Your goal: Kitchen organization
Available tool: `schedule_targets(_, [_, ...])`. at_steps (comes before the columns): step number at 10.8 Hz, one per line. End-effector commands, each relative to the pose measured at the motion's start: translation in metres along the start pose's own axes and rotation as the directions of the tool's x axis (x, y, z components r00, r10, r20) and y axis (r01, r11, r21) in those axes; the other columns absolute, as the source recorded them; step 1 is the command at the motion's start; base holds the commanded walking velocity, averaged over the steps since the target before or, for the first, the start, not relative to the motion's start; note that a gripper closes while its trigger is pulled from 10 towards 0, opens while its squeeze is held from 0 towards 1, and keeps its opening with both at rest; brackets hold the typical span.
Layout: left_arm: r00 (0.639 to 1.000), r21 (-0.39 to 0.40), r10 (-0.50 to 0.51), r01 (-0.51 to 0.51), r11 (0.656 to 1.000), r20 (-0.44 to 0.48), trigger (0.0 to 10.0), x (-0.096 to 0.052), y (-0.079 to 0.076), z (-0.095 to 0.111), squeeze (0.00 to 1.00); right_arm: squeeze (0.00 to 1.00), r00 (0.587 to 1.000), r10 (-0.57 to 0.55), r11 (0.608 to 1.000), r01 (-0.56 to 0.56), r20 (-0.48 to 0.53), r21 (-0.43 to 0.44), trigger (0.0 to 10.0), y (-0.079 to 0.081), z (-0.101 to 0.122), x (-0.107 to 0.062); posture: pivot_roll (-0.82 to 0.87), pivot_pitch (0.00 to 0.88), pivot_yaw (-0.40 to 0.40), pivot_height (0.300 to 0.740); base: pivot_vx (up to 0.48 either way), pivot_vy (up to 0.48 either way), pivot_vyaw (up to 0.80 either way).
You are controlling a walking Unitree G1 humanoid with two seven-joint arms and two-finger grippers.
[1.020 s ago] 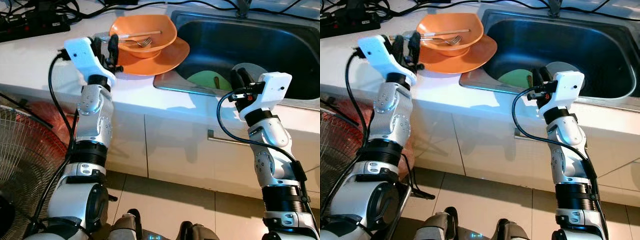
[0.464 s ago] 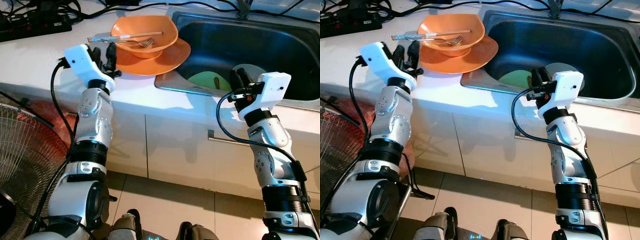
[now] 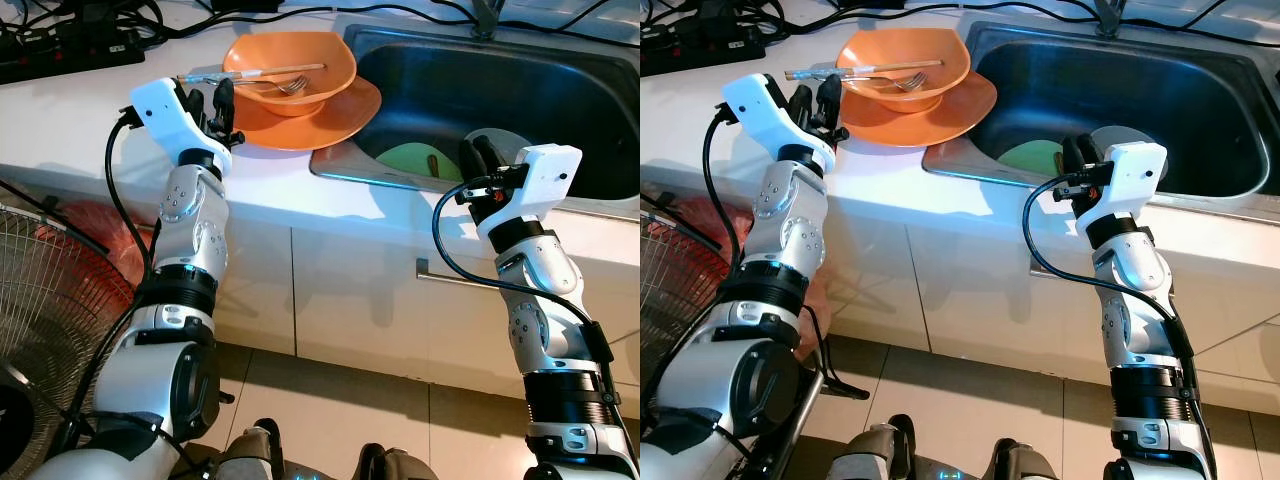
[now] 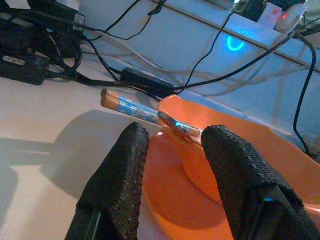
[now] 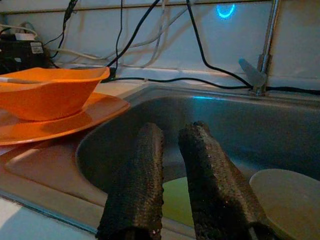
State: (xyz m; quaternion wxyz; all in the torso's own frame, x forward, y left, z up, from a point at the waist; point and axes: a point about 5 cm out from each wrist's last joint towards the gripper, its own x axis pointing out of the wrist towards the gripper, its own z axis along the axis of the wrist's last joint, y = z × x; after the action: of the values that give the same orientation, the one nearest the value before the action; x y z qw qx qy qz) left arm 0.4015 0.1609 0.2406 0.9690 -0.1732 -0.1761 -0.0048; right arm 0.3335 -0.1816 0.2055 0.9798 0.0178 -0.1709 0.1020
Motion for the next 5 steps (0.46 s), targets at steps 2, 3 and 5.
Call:
schedule_targets(2, [1.0,0.032,-0.026,0.026,0.999,0.01,10.0,0.0019,-0.0039,0.0019,0.0,0.0,1.0,-0.003,1.0,0.003,0.001,0.001,10.0,-0.0004,0.0001,-0.0022,-0.02,0.176,-0.027,0.74,0.0,0.0,0.0])
schedule_targets(3, [1.0,0.032,-0.025,0.024,0.999,0.012,10.0,0.0016,-0.0038,0.0017,0.0,0.0,1.0,-0.003,1.0,0.003,0.0,0.003,10.0,0.0002,-0.0003,-0.0019,-0.02,0.179,-0.027,0.74,0.0,0.0,0.0])
schedule_targets(5, [1.0,0.029,-0.026,0.026,0.999,0.014,10.0,0.0018,-0.0047,0.0014,0.0,0.0,1.0,-0.008,1.0,0.008,0.003,0.004,10.0,-0.0003,0.0001,-0.001,-0.01,0.178,-0.026,0.74,0.0,0.0,0.0])
